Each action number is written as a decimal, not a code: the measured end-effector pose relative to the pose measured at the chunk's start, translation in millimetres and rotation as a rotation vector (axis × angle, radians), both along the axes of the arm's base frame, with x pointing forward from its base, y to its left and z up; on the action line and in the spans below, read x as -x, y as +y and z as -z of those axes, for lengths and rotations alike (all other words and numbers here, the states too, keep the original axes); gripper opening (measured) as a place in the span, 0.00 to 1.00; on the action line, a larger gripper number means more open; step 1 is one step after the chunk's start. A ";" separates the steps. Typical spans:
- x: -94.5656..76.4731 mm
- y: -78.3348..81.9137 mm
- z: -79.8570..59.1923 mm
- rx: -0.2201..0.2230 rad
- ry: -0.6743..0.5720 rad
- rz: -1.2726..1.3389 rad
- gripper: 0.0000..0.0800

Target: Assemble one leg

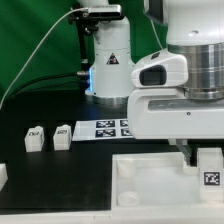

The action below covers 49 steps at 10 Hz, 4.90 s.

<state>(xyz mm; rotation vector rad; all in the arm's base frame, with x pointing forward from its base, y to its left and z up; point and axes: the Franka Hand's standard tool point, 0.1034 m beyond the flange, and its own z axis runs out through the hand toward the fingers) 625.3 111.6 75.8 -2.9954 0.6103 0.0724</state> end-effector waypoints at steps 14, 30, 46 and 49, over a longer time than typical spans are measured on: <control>-1.4 4.7 2.8 -0.012 0.066 0.953 0.76; -3.0 2.8 3.4 0.038 0.002 0.498 0.37; -1.0 16.5 -26.9 -0.022 0.064 1.353 0.81; -0.3 16.7 -24.5 -0.019 0.065 1.344 0.81</control>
Offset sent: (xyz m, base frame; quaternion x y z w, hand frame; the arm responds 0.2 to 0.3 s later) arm 0.0098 0.0027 0.0149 -0.0136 0.0599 0.5579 0.8276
